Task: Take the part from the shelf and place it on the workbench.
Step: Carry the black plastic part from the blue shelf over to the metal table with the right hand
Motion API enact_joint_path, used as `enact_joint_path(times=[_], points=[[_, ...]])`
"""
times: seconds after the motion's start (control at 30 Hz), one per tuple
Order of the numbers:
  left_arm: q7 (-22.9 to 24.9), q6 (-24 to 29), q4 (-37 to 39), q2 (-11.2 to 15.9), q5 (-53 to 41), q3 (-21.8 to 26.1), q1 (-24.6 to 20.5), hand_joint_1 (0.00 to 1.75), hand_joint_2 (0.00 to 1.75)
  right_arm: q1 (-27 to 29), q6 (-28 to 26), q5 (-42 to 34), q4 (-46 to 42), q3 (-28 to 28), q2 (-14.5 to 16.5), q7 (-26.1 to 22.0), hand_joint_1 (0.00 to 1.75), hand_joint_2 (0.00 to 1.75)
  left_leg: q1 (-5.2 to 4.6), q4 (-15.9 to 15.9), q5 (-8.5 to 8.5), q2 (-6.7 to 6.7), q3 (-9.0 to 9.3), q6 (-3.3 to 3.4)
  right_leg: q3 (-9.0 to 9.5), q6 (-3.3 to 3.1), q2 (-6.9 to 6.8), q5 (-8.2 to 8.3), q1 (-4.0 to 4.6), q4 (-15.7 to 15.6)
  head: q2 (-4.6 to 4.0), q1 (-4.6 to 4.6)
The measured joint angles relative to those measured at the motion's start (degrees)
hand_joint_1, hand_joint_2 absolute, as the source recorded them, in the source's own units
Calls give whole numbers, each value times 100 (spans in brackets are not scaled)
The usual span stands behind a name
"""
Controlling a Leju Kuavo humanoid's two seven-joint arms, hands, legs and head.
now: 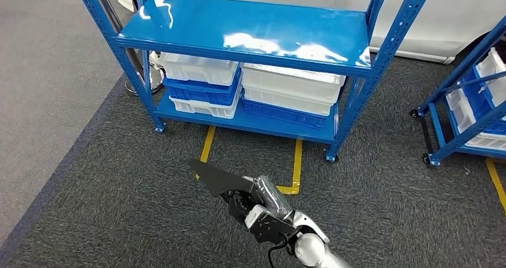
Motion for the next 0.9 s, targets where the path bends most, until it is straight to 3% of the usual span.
enact_joint_path(times=[0.07,0.1,0.13,0.17,0.23,0.3,0.37,0.43,0.5,0.57,0.6,0.63,0.67,0.77,0.8,0.9], points=[[21,1,0,1,-28,-25,3,0,175,45,121,-105,-22,-9,-2,-20,173,175,15,696,-502,-7,-154,-45,-137,-37,-6,108,0,14,0,-4],[31,2,0,2,-37,-35,4,0,175,68,173,-147,-26,-12,-4,-28,173,175,27,983,-613,-7,-185,-68,-213,-30,-9,155,-1,30,0,-5],[37,3,0,7,-45,-43,3,0,175,92,222,-189,-28,-16,-6,-34,173,175,41,1111,-588,-6,-140,-91,-295,-18,-12,197,-6,52,0,-4],[39,4,0,15,-50,-50,2,0,175,113,271,-231,-32,-21,-8,-41,173,175,58,1034,-453,-6,-4,-111,-378,-1,-14,234,-16,83,0,-4],[42,5,0,32,-63,-67,-6,0,175,144,371,-318,-55,-38,-10,-60,173,175,94,404,-190,-7,485,-151,-544,58,-11,297,-36,169,0,-6],[44,5,0,39,-87,-77,-18,0,175,157,472,-407,-92,-65,-15,-74,173,175,82,-272,-228,-25,916,-125,-652,134,-9,356,-36,250,0,-3],[48,5,0,41,-107,-82,-26,0,175,166,541,-462,-125,-86,-21,-85,173,175,40,-485,-308,-42,1008,-31,-682,212,-11,434,-31,264,0,2],[51,4,0,40,-113,-85,-30,0,175,174,573,-492,-143,-99,-31,-94,173,175,43,-492,-235,-24,948,98,-712,286,-1,437,-48,290,0,3],[53,2,0,39,-117,-89,-31,0,175,181,622,-535,-151,-108,-43,-110,173,175,51,-513,-132,3,879,218,-856,328,17,122,-65,638,0,7],[57,-3,0,43,-122,-93,-28,0,175,199,707,-595,-153,-111,-55,-134,173,175,30,-505,-38,15,766,271,-1100,344,30,-372,-66,1376,0,7],[59,-5,0,47,-123,-95,-27,0,175,214,750,-622,-154,-112,-63,-144,173,175,19,-497,5,17,704,279,-1177,348,33,-532,-64,1695,0,7],[61,-7,0,51,-125,-97,-26,0,175,230,780,-641,-155,-113,-73,-152,173,175,9,-485,41,17,647,281,-1161,346,34,-586,-63,1836,0,5],[63,-8,0,55,-126,-98,-27,0,175,243,799,-652,-160,-113,-83,-157,173,175,1,-471,69,14,598,278,-1031,333,34,-539,-61,1751,0,6],[70,-10,0,60,-128,-105,-31,0,175,250,844,-678,-214,-115,-98,-172,173,175,-18,-413,118,-22,493,241,-270,235,134,-223,-35,649,0,4],[71,-11,0,60,-128,-108,-39,0,175,249,863,-689,-239,-118,-102,-178,173,175,-22,-397,138,-40,460,209,-111,206,176,-181,-20,374,0,4],[74,-4,0,64,-136,-113,-57,0,175,256,897,-700,-297,-130,-125,-193,173,175,-18,-399,213,-106,396,93,-47,143,160,-146,1,185,0,6]])
